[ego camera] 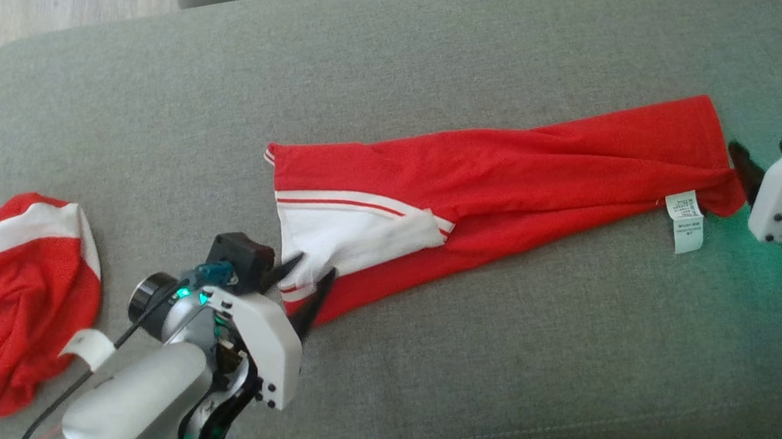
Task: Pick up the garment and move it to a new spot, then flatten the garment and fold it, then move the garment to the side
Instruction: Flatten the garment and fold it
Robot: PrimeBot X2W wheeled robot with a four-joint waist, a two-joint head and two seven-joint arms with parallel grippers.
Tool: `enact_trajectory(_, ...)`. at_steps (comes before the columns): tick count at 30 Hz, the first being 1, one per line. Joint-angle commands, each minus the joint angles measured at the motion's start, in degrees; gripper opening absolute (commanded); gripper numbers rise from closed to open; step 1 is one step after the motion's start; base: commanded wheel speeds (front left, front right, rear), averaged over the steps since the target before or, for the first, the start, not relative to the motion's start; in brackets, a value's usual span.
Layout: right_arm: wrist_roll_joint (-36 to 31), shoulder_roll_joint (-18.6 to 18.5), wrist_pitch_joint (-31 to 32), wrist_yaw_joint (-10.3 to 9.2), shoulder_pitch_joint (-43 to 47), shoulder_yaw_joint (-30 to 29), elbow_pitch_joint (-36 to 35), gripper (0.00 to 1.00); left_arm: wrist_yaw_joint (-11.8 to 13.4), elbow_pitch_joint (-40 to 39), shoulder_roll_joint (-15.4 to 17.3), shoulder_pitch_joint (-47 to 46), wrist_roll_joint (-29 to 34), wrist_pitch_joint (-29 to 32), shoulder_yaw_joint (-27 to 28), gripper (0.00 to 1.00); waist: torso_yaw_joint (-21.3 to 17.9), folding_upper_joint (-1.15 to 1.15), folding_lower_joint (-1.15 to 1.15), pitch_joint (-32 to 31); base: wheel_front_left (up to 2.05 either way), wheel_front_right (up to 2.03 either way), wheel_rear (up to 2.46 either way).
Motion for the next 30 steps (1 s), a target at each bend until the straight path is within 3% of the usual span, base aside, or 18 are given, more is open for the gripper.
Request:
enact_trajectory(1,-0.3,-0.4,-1.3,-0.04,-0.6,0.1,-3.0,1.0,0.5,-0.6,1.4,-1.5,0.0,-0.9,2.6,1.0,0.0,0.0,0.0,-0.2,0.0,0.0,0.0)
enact_trajectory(6,-1.1,2.2,-7.8,-0.04,0.1,-0.7,-9.3,1.0,3.2,1.0,0.6,-1.4,-0.5,-5.1,5.6,1.0,0.0,0.0,0.0,-0.7,0.0,0.0,0.0)
enact_trajectory(12,-3.3,6.3,-18.6,-0.04,2.5,-1.4,-18.7,1.0,7.9,3.0,-1.2,-1.1,-1.5,-12.1,14.0,1.0,0.1,0.0,0.0,-1.3,0.0,0.0,0.0)
enact_trajectory(14,-4.5,8.0,-22.0,-0.04,4.1,-1.3,-21.8,1.0,9.9,2.8,-2.3,-0.2,-1.0,-12.7,19.0,1.0,0.2,0.0,0.0,-1.6,0.0,0.0,0.0)
enact_trajectory(18,-8.4,10.8,-27.9,-0.04,8.1,-1.2,-26.9,1.0,12.2,-2.2,-6.0,5.0,6.9,-12.8,33.1,1.0,0.3,0.0,0.0,-1.9,0.0,0.0,0.0)
enact_trajectory(22,-12.1,13.2,-31.3,-0.04,12.1,-0.6,-29.4,1.0,11.2,-6.7,-10.8,13.4,16.0,-12.8,44.6,1.0,0.0,0.0,0.0,-2.2,0.0,0.0,0.0)
enact_trajectory(23,-12.1,13.2,-31.3,-0.04,12.1,-0.6,-29.4,1.0,11.2,-6.7,-10.8,13.4,16.0,-12.8,44.6,1.0,0.0,0.0,0.0,-2.2,0.0,0.0,0.0)
enact_trajectory(30,-13.7,15.5,-32.8,-0.04,16.4,-1.3,-28.2,1.0,4.9,-7.5,-17.8,24.2,26.4,-12.8,54.6,1.0,0.0,0.0,0.0,-2.3,0.0,0.0,0.0)
